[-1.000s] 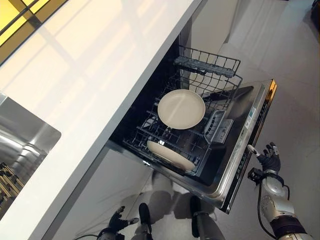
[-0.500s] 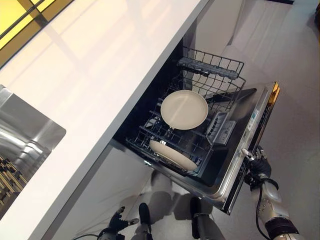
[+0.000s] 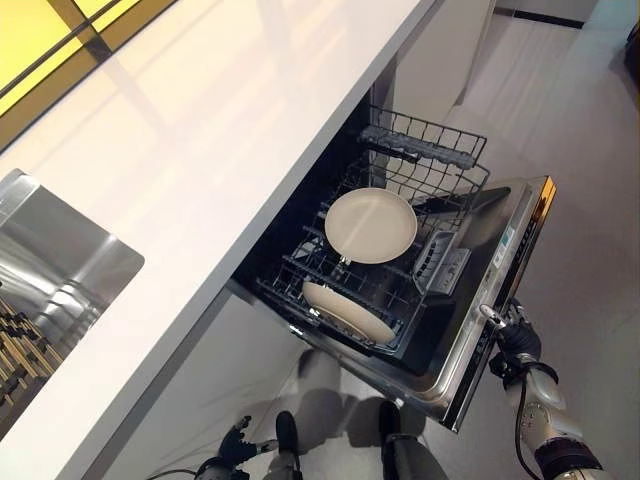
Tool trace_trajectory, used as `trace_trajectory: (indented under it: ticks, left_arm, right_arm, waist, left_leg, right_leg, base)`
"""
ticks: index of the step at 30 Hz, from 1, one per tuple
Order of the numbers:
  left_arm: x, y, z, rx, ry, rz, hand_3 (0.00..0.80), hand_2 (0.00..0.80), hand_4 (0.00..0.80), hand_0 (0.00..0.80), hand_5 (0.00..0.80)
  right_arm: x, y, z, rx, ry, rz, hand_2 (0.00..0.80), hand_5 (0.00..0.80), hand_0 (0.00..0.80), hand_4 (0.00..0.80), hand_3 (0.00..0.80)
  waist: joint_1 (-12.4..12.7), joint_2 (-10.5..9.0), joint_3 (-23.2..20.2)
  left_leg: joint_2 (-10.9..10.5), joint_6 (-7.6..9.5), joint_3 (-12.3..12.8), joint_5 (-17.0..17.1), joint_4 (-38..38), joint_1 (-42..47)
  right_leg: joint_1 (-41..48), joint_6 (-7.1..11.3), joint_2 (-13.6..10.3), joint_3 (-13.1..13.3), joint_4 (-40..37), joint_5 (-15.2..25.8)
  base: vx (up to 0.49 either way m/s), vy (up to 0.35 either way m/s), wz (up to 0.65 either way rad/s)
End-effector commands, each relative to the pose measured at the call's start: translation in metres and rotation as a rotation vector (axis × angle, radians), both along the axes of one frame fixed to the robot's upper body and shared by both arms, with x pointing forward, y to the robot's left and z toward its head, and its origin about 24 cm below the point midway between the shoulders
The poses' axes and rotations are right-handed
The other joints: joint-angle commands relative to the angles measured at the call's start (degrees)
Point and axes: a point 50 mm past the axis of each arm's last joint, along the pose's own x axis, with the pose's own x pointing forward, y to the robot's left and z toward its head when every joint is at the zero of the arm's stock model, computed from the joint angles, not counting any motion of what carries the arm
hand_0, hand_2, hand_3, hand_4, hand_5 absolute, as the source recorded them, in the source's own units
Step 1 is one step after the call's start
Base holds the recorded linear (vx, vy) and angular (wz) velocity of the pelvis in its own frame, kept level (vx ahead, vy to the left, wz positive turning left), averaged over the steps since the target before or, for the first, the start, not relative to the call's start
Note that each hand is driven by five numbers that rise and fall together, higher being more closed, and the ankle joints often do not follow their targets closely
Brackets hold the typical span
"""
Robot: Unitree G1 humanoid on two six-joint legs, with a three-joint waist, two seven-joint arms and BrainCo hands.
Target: Take plates into dishwasher
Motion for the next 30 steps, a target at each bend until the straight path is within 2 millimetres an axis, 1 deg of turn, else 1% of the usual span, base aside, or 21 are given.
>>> trace_trajectory:
  ticks: [1,7,11,17,20,25,30]
  left_arm:
    - [0.011,0.005,0.01,0.041,-0.034,-0.05,0.0,0.0,0.0,0.0,0.0]
    - [0.009,0.007,0.009,0.047,-0.026,-0.059,0.0,0.0,0.0,0.0,0.0]
    - [0.008,0.008,0.008,0.055,-0.018,-0.067,0.0,0.0,0.0,0.0,0.0]
    - [0.007,0.008,0.007,0.057,-0.009,-0.071,0.0,0.0,0.0,0.0,0.0]
    - [0.006,0.008,0.006,0.059,0.001,-0.068,0.0,0.0,0.0,0.0,0.0]
    - [0.003,0.012,0.004,0.069,0.023,-0.065,0.0,0.0,0.0,0.0,0.0]
    - [-0.004,0.016,0.0,0.072,0.049,-0.068,0.0,0.0,0.0,0.0,0.0]
  right_arm:
    - [0.028,0.09,0.021,-0.073,-0.089,0.407,0.0,0.0,0.0,0.0,0.0]
    - [0.027,0.094,0.017,-0.058,-0.079,0.408,0.0,0.0,0.0,0.0,0.0]
    - [0.03,0.1,0.021,-0.052,-0.093,0.428,0.0,0.0,0.0,0.0,0.0]
    - [0.032,0.112,0.028,-0.053,-0.113,0.469,0.0,0.0,0.0,0.0,0.0]
    - [0.033,0.12,0.03,-0.047,-0.123,0.495,0.0,0.0,0.0,0.0,0.0]
    - [0.033,0.131,0.033,-0.042,-0.136,0.531,0.0,0.0,0.0,0.0,0.0]
    - [0.033,0.137,0.033,-0.019,-0.136,0.545,0.0,0.0,0.0,0.0,0.0]
  waist:
    - [3.5,-1.17,1.6]
    - [4.4,-2.25,1.2]
    - [5.1,-3.15,0.8]
    - [5.9,-4.06,-0.1]
    - [6.2,-4.44,-0.5]
    - [7.0,-5.08,-1.2]
    - [7.7,-5.66,-2.3]
  left_leg:
    - [-3.2,0.96,-1.3,8.7,-6.3,-4.4]
    - [-3.8,1.55,-1.9,7.8,-6.2,-3.0]
    - [-4.6,2.26,-2.3,6.9,-7.2,-1.7]
    - [-5.5,3.01,-2.7,5.9,-7.9,-0.4]
    - [-5.7,3.2,-2.7,6.0,-9.1,0.5]
    - [-5.7,3.39,-2.6,6.2,-10.6,1.6]
    - [-5.7,3.47,-2.7,6.0,-11.2,2.5]
  right_leg:
    - [7.0,1.35,-3.0,-5.6,1.0,-6.6]
    - [9.1,1.98,-4.4,-6.5,-1.5,-4.8]
    - [10.4,3.03,-5.4,-7.0,-4.7,-2.5]
    - [11.8,4.08,-6.3,-7.3,-7.8,-0.3]
    - [12.7,4.71,-6.5,-7.7,-9.4,0.7]
    - [14.2,5.27,-6.4,-8.2,-11.8,1.8]
    - [15.8,5.59,-6.4,-8.7,-13.6,2.3]
  base:
    - [0.085,0.042,0.09]
    - [0.076,0.024,0.08]
    - [0.061,0.033,-0.07]
    - [0.067,0.053,-0.02]
    - [0.07,0.034,-0.03]
    - [0.063,0.014,0.0]
    - [0.073,0.017,0.04]
